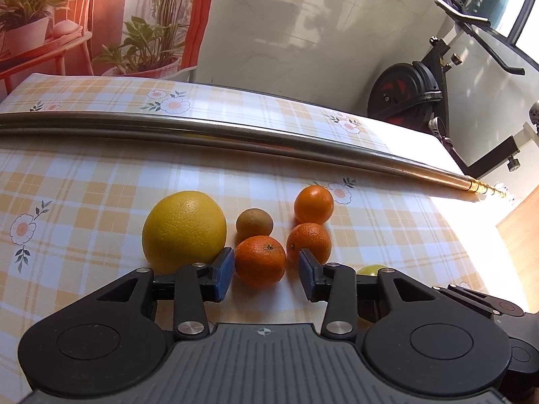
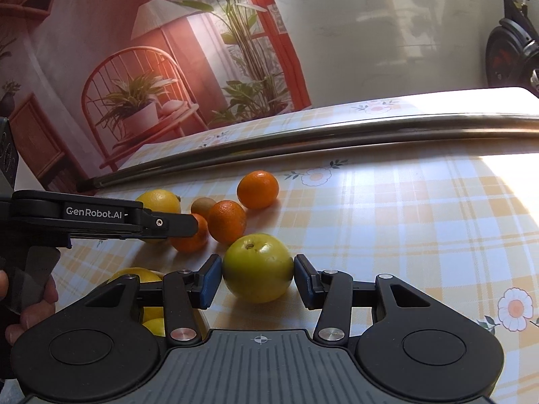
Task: Organize fruits
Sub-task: 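Carry tangerine into the plate and open left tool while right tool carries apple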
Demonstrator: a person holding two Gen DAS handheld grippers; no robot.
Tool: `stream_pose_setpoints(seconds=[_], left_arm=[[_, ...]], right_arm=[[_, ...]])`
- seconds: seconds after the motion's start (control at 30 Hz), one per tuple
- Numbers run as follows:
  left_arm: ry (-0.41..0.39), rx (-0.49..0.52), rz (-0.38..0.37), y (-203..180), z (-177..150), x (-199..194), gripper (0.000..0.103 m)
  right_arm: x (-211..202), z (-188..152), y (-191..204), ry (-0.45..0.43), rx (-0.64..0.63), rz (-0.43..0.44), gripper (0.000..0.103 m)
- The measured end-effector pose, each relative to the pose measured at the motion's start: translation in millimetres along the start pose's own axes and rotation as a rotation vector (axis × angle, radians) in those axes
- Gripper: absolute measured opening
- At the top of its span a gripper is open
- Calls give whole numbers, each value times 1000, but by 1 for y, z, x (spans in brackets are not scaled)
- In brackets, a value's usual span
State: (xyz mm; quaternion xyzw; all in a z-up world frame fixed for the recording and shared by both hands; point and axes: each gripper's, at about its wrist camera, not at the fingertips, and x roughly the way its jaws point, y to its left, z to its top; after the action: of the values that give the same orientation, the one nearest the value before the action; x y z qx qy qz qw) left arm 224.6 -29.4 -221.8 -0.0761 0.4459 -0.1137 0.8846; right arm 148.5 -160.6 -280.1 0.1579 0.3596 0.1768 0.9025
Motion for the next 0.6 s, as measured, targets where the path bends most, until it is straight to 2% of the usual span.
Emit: stream_pose_setpoints(seconds=[0.2, 0.3, 0.6], left_arm=[[21, 30, 13, 2, 0, 6, 43], [12, 38, 15, 3, -1, 7, 39], [-20, 107, -1, -4, -5, -8, 39]], right_arm=[[-1, -1, -2, -3, 4, 2, 43], [-2, -1, -2, -3, 5, 4, 43], [-3, 0, -3, -3, 7, -2, 43]])
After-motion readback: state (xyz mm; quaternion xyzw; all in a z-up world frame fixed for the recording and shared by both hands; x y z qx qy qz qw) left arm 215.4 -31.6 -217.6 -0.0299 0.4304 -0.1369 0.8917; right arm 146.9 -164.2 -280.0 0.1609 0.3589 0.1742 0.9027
